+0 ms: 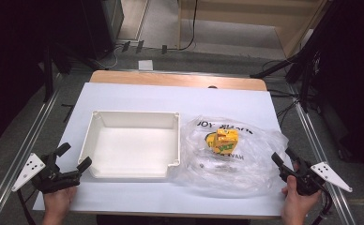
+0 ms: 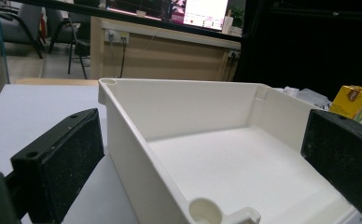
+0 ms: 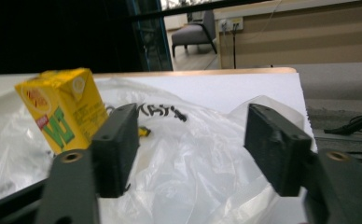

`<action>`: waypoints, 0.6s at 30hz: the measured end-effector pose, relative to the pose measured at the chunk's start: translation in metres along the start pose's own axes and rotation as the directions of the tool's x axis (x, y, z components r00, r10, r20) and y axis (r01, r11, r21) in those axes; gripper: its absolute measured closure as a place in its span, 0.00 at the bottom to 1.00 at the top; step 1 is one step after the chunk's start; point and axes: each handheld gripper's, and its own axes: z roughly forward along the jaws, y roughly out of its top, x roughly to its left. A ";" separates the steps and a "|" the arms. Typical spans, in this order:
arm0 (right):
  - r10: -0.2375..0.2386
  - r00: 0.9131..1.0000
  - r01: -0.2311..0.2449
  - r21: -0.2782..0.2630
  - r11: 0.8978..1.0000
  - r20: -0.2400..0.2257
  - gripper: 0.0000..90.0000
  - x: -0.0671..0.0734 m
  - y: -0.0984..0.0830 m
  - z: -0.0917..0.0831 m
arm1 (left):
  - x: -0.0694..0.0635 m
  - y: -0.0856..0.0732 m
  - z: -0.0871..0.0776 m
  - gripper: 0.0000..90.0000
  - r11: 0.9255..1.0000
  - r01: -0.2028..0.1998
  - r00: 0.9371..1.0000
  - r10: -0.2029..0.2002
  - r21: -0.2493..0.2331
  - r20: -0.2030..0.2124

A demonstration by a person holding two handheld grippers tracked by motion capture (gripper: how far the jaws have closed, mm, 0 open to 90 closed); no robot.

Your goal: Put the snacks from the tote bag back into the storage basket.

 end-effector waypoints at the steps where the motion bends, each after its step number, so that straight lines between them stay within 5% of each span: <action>1: 0.000 1.000 0.000 0.000 1.000 0.000 0.43 0.000 0.000 0.000 | 0.000 0.000 0.000 0.00 1.000 -0.002 1.000 0.002 -0.001 0.002; 6: -0.100 0.995 0.100 0.000 0.995 0.029 0.49 0.009 0.007 0.002 | 0.000 0.000 0.000 0.00 1.000 -0.001 1.000 0.001 0.000 0.004; 10: -0.084 0.996 0.084 0.037 0.996 -0.002 0.42 0.016 0.017 -0.001 | 0.000 0.000 -0.001 0.00 1.000 0.000 1.000 0.000 0.000 0.009; 18: -0.195 0.969 0.220 0.166 0.961 -0.152 0.33 0.037 0.032 0.013 | 0.001 0.000 -0.001 0.00 1.000 0.009 1.000 -0.008 -0.008 0.010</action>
